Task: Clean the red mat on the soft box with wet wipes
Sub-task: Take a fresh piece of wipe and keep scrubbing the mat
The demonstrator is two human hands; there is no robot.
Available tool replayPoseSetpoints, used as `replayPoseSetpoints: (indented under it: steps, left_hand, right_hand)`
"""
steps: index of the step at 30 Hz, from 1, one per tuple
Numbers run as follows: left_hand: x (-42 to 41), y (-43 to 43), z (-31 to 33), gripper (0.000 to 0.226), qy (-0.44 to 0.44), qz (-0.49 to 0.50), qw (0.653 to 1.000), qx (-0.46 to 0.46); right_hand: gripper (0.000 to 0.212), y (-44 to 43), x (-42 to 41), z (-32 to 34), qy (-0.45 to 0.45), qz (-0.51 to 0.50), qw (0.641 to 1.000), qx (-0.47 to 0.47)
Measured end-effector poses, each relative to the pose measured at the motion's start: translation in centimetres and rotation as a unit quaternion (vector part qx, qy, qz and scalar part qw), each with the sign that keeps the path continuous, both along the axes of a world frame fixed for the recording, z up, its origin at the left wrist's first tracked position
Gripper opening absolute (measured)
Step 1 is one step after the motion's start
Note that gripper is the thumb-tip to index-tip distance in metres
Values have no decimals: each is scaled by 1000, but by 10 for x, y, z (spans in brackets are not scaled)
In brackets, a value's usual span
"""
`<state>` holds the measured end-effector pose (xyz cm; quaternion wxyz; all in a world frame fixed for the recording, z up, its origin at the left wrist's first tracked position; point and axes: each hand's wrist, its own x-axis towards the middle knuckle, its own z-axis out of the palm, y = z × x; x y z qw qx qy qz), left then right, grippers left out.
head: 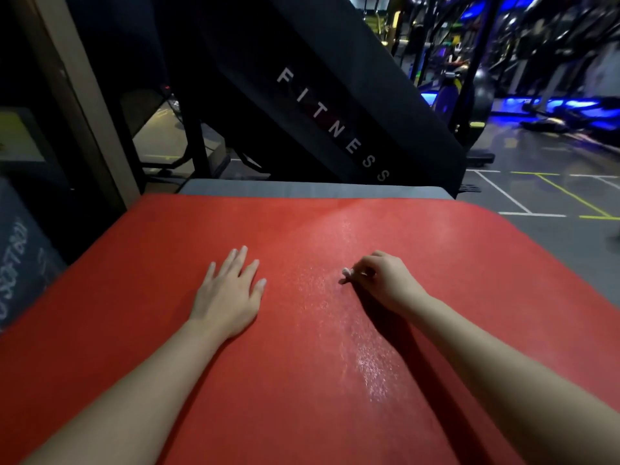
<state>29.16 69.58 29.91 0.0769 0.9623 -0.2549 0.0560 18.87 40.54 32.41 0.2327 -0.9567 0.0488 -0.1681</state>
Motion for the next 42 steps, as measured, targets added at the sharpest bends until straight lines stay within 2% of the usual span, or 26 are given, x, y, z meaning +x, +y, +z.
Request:
replayPoseSetpoints:
  steps: [3, 6, 10, 14, 18, 22, 29, 33, 35, 38, 42]
  left_hand:
    - [8, -1, -10, 79, 6, -4, 1000, 1]
    - [15, -2, -22, 85, -5, -2, 1000, -13]
    - [16, -1, -22, 84, 1, -3, 1000, -11]
    - [9, 0, -13, 85, 7, -7, 1000, 4]
    - [9, -2, -14, 82, 7, -5, 1000, -9]
    - [10, -2, -14, 79, 15, -10, 1000, -2]
    - [7, -2, -11, 79, 11, -5, 1000, -7]
    - [5, -1, -9, 75, 18, -9, 1000, -8]
    - [6, -2, -9, 73, 16, -7, 1000, -8]
    - [4, -2, -8, 72, 19, -7, 1000, 1]
    - [5, -1, -9, 73, 6, -6, 1000, -9]
  right_hand:
    - [24, -6, 25, 2, 14, 26, 999, -11]
    - [25, -17, 68, -4, -5, -16, 1000, -11]
    - [31, -30, 130, -2, -10, -94, 996, -2]
    - [26, -29, 137, 9, 31, -92, 993, 64]
    - [24, -30, 132, 10, 95, -31, 995, -20]
    - [31, -40, 174, 8, 57, -65, 996, -20]
    - [44, -58, 239, 9, 43, -142, 988, 48]
    - [45, -68, 230, 19, 123, -82, 988, -39]
    - [39, -75, 225, 24, 135, -49, 988, -54]
    - [25, -81, 242, 16, 103, -68, 992, -18]
    - [35, -81, 277, 3, 46, -156, 986, 24]
